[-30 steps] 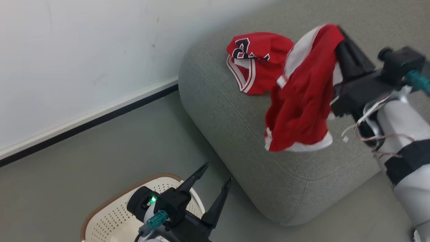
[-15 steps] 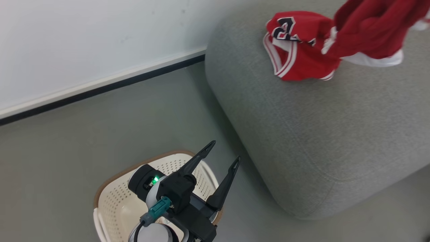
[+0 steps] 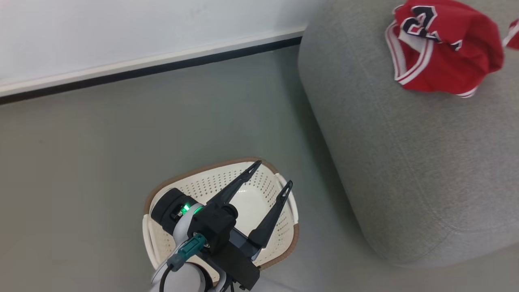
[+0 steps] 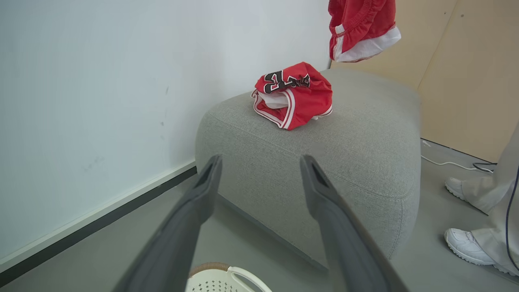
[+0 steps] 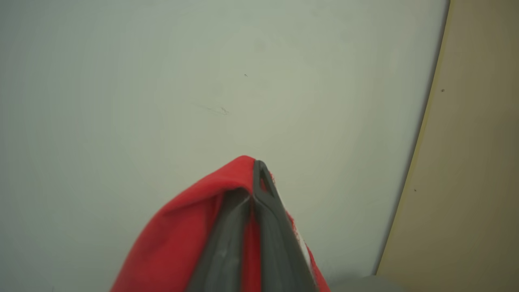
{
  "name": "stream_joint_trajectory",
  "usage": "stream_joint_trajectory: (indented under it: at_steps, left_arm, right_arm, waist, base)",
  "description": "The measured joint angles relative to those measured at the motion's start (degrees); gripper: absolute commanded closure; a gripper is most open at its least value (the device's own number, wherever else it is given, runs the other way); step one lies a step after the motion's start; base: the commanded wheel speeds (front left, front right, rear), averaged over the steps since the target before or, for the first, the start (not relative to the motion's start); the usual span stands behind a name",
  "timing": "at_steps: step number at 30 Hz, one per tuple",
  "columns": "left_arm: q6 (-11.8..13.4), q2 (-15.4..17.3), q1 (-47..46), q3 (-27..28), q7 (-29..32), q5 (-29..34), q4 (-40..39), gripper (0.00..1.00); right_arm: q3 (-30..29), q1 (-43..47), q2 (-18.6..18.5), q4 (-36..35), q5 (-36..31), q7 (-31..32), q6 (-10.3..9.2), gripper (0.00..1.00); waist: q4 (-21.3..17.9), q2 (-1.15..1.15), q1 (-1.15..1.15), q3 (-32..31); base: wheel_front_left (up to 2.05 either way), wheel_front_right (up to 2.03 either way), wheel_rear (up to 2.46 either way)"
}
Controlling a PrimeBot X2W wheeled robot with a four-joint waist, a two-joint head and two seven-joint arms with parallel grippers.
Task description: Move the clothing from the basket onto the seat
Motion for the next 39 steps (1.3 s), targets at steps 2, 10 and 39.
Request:
stream_joint_trajectory:
  at_steps: [2, 10, 39]
  left_arm:
    - [0.0, 0.14, -0.18, 0.15, 0.24, -0.01, -0.45, 0.0]
    - [0.31, 1.0, -0.6, 0.36, 1.04, 0.04, -3.36, 0.0]
    - [1.55, 2.91, -3.24, 2.78, 3.33, 0.93, -5.01, 0.0]
  right_arm:
    - [0.0, -0.68, -0.68, 0.33, -0.65, -0.01, -0.6, 1.0]
    - [-0.76, 1.14, -0.43, 6.47, 0.24, 0.02, -1.55, 1.0]
    - [1.63, 7.69, 8.24, 20.17, 0.65, 1.04, -2.92, 0.9]
  waist:
    - [0.87, 0.0, 0.0, 0.63]
    - [2.82, 0.0, 0.0, 3.82]
    - [3.34, 0.0, 0.0, 12.37]
  base:
    - [0.0, 0.0, 0.0]
    - [0.0, 0.0, 0.0]
    - [0.0, 0.0, 0.0]
